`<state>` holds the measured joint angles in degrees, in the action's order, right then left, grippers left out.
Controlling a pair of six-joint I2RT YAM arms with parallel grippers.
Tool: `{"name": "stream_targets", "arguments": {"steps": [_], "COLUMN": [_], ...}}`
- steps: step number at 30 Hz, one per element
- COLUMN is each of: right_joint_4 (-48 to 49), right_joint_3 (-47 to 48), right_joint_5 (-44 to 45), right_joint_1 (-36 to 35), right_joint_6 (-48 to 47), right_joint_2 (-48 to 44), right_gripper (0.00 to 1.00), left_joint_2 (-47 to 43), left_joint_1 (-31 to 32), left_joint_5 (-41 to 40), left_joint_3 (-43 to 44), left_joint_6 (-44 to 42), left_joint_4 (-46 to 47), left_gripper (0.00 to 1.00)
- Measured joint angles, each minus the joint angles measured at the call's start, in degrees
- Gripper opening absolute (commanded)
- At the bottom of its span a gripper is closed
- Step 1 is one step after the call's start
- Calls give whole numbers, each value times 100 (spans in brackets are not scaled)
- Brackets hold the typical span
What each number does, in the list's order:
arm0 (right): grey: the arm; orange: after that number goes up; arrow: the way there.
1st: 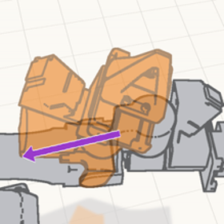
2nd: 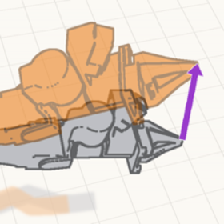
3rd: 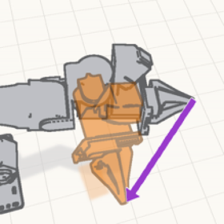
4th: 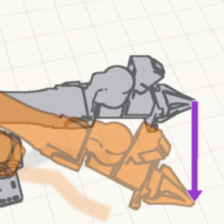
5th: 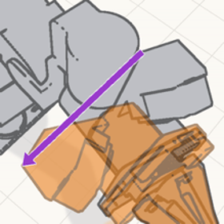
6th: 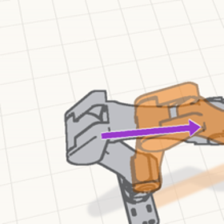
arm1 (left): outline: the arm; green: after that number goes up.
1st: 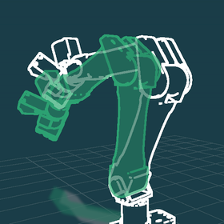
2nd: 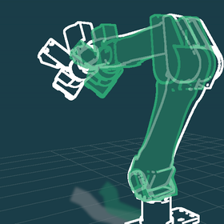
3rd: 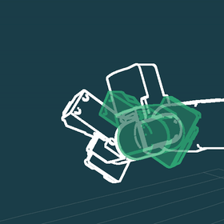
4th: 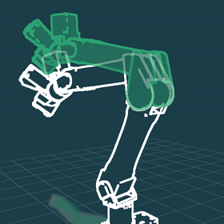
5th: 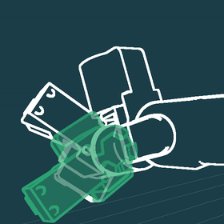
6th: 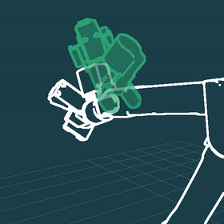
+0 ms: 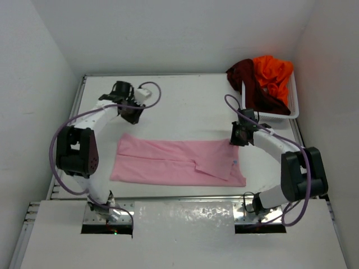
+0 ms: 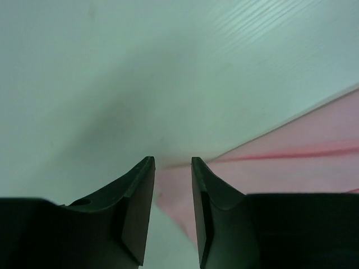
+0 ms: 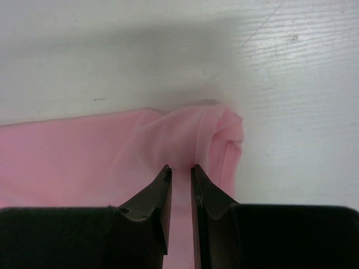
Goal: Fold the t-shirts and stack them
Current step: Fold the other side of the tshirt into a rectangle
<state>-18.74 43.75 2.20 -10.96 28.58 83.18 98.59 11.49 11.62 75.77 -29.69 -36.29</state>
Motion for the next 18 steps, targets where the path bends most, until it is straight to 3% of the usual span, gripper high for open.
{"name": "stream_targets", "arguments": {"steps": [2,5,9,13,14,15,17,18], "right_joint_4": [210,468,612,715,734,754,791,800], "right_joint_3": [-13,-61,-68,-50,-55,-59,-66,-66], "right_joint_5": [81,243,457,575,590,595,595,592], "right_joint_1": [0,0,13,39,39,39,39,39], "right_joint_6": [37,101,127,164,162,162,144,136], "right_joint_2": [234,472,861,966,966,966,968,973], "right_gripper": [17,17,16,16,16,16,16,16], "left_joint_2": [7,11,31,83,85,76,-2,-101], "left_joint_1": [-520,-750,-704,-866,-997,-1163,-1473,-1609], "left_joint_5": [-275,-413,-468,-682,-688,-656,-527,-415], "left_joint_3": [-422,-962,-1384,-1720,-1779,-1808,-1799,-1790], "left_joint_6": [131,262,317,306,310,313,297,295], "left_joint_4": [127,262,415,535,520,498,463,422], "left_gripper": [34,41,31,30,33,45,53,63]}}
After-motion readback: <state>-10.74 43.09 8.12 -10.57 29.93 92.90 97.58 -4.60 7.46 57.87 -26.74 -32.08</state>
